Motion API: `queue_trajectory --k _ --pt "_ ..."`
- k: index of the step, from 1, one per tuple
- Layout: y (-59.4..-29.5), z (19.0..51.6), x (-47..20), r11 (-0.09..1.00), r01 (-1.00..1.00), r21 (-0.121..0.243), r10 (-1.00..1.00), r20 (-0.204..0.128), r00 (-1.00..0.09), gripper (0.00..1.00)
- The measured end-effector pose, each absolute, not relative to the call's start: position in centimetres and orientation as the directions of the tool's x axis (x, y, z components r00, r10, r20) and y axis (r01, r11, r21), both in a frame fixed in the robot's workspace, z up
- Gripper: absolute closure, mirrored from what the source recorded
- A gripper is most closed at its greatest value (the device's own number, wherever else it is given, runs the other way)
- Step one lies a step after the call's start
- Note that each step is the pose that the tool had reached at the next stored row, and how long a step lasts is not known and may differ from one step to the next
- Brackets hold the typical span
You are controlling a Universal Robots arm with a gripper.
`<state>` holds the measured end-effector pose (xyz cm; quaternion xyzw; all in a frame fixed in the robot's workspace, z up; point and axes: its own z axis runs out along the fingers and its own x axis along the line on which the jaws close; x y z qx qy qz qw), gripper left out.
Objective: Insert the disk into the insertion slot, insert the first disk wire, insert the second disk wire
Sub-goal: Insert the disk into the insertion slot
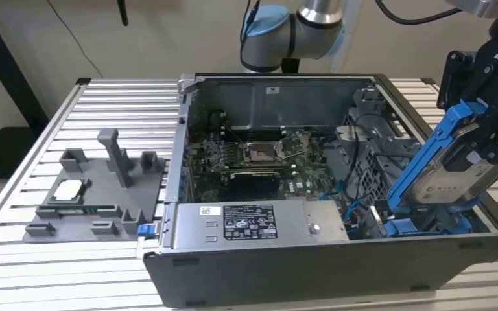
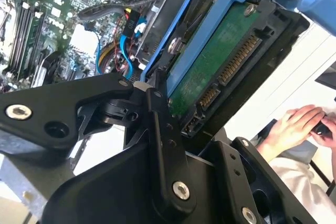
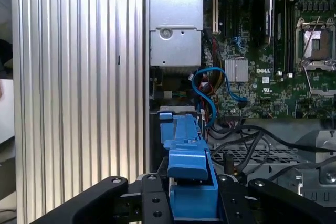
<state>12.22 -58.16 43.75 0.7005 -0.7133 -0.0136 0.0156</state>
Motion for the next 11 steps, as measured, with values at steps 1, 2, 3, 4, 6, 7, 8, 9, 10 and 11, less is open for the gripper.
queue_trajectory --k 1,2,3,4,6,7,8,9,10,11 --pt "-58.1 43.6 12.2 0.018 -0.999 0.041 -1.000 0.003 -0.018 0.67" --pt "-58.1 43.5 12.3 0.018 -0.999 0.041 -1.000 0.003 -0.018 0.67" --pt "-58.0 43.1 12.3 0.018 -0.999 0.041 -1.000 0.003 -0.018 0.67" --pt "-58.0 43.0 12.3 0.018 -0.999 0.041 -1.000 0.003 -0.018 0.67" --pt "-57.9 42.7 12.3 0.018 -0.999 0.041 -1.000 0.002 -0.018 0.67" --pt "-57.8 42.6 12.3 0.018 -0.999 0.041 -1.000 0.002 -0.018 0.67" --pt "-57.8 42.5 12.3 0.018 -0.999 0.041 -1.000 0.002 -0.018 0.67" --pt "-57.8 42.4 12.3 0.018 -0.999 0.041 -1.000 0.001 -0.018 0.67" --pt "-57.7 42.3 12.3 0.018 -0.999 0.041 -1.000 0.001 -0.018 0.67" --pt "-57.7 42.2 12.3 0.018 -0.999 0.041 -1.000 0.000 -0.018 0.67"
